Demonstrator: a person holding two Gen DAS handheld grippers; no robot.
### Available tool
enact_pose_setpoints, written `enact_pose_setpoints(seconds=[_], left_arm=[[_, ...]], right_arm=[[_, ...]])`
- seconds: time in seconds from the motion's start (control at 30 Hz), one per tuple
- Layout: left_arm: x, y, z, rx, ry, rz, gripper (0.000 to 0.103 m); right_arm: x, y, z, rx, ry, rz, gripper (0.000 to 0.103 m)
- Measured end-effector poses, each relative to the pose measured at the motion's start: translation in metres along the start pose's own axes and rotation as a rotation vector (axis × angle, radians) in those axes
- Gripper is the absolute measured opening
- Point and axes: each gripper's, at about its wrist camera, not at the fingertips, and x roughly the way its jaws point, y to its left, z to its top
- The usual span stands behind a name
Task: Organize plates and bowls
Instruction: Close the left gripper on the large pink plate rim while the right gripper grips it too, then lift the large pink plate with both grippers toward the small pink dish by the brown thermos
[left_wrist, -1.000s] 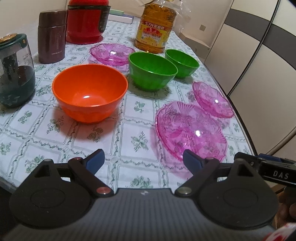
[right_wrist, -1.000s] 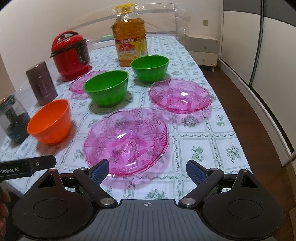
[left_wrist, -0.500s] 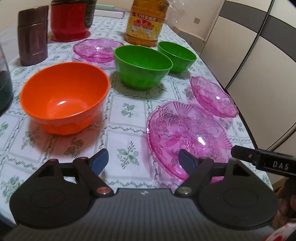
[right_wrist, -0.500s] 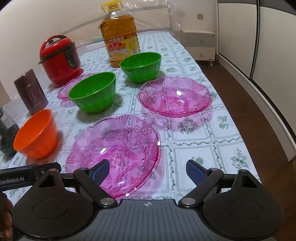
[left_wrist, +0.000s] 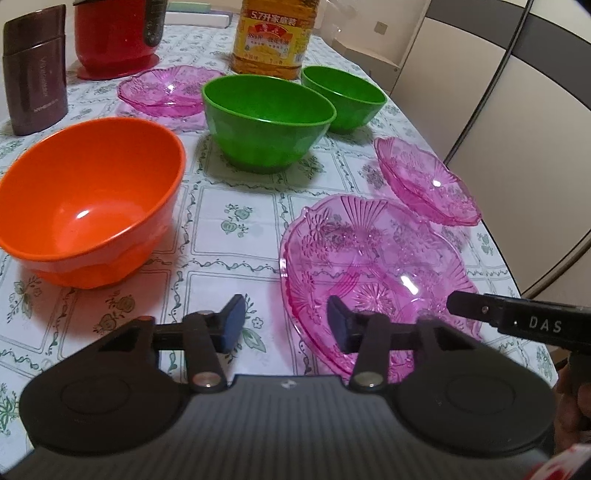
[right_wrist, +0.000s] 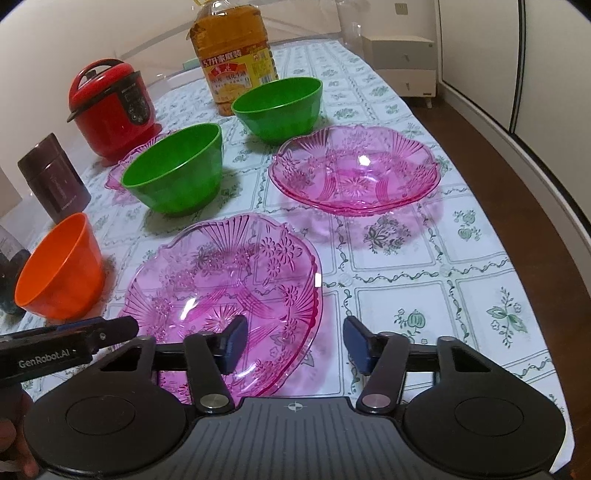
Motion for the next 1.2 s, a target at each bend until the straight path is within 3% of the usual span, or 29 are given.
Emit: enact_pose_setpoints(seconds=[0.3, 0.5, 0.87, 1.2], left_arm=[[0.007, -0.001, 0.001, 0.022, 0.011, 0.002, 0.022], [0.006, -0.004, 0.001, 0.042, 0.02, -0.004, 0.013], [-0.019, -0.013, 0.016, 0.083, -0.004, -0.025, 0.013], [-0.061, -0.001, 0.083, 0.037, -0.077, -0.036, 0.014]], right_arm=[[0.009, -0.004, 0.0, 0.025, 0.014, 0.002, 0.026], [0.009, -0.005, -0.002, 0.025, 0.011, 0.001, 0.013], [-0.013, -0.001, 0.007, 0.04, -0.01, 0.012, 0.013], [-0.05, 0.03, 0.078, -0.011, -0.094, 0.074, 0.013]])
